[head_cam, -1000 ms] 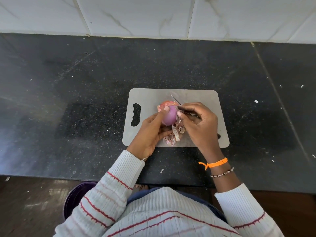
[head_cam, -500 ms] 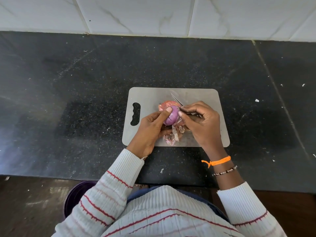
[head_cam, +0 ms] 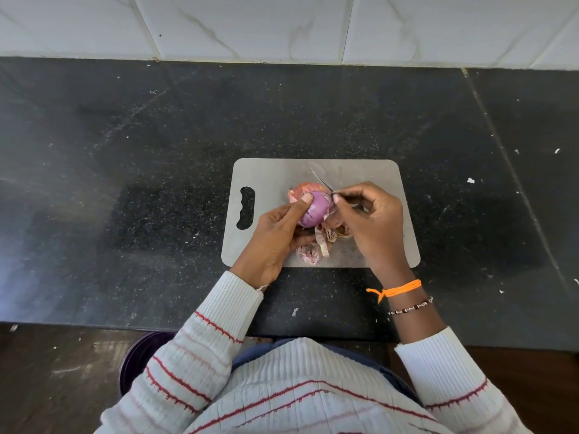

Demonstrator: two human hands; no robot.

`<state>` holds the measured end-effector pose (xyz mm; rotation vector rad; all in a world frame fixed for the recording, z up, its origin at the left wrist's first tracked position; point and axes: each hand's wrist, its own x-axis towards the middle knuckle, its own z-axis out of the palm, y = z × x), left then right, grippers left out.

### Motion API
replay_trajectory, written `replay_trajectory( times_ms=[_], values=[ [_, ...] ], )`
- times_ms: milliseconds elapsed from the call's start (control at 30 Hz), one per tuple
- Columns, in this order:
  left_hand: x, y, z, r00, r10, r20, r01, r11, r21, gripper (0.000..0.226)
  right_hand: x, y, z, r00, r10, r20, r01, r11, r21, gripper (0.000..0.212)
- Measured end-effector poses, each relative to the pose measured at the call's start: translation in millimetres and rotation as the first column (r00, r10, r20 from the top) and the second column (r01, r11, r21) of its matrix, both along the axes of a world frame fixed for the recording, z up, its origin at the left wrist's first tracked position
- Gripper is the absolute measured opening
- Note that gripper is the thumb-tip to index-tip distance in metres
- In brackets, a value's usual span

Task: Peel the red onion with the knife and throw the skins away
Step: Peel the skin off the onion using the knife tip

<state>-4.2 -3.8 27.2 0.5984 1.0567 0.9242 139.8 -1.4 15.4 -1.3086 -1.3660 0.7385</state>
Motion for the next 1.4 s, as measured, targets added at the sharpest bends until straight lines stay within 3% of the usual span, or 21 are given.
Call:
replay_trajectory(
  times_ms=[100, 367, 567, 733, 833, 967, 1100, 1233, 1400],
  values=[
    [-1.0, 0.8, 0.6, 1.000, -0.004, 0.017, 0.003, 1.000, 0.011, 0.031, -1.6, -2.5, -3.1, 0.988, -0.038, -0.147, 0.019, 0.991, -0.131, 0.009],
    [-0.1, 0.0, -0.3, 1.000, 0.013, -0.011, -0.013, 0.997, 0.070, 0.023, -8.3, -6.3, 5.1, 0.997, -0.006, 0.079, 0.001, 0.998, 0.058, 0.009],
    [-2.8, -1.1, -1.2, 1.000, -0.021, -0.013, 0.023, 0.991, 0.131, 0.032, -9.2, -5.8, 4.9, 0.999, -0.035, 0.042, 0.036, 0.999, -0.033, 0.003],
    [-4.2, -4.2, -5.1, 0.995, -0.102, 0.020, 0.098, 0.985, 0.139, 0.043, -3.1, -1.6, -8.1, 0.977, -0.151, 0.148, 0.164, 0.984, -0.075, 0.002],
    [-6.1, -4.1, -5.8, 0.983, -0.145, 0.110, 0.129, 0.981, 0.146, 0.035, 4.3, -2.2, -15.8, 0.969, -0.132, 0.207, 0.160, 0.980, -0.121, 0.003],
    [-8.3, -2.7, -8.0, 0.960, -0.133, 0.248, 0.107, 0.988, 0.113, 0.032, 2.7, -8.4, -5.3, 0.991, -0.102, 0.091, 0.113, 0.986, -0.120, 0.021],
    [-7.9, -1.6, -8.6, 0.965, -0.111, 0.239, 0.084, 0.989, 0.121, 0.044, -6.9, -12.3, 10.2, 0.996, -0.068, -0.062, 0.064, 0.996, -0.057, 0.009],
    [-7.3, -2.1, -8.3, 0.974, -0.090, 0.209, 0.065, 0.990, 0.125, 0.052, -12.3, -14.6, 8.7, 0.997, -0.075, 0.003, 0.075, 0.997, 0.004, 0.007],
    [-6.8, -4.2, -7.7, 0.983, -0.089, 0.160, 0.077, 0.994, 0.083, 0.031, -9.7, -10.9, 3.6, 0.995, -0.090, 0.032, 0.089, 0.996, 0.028, 0.010]
  ],
)
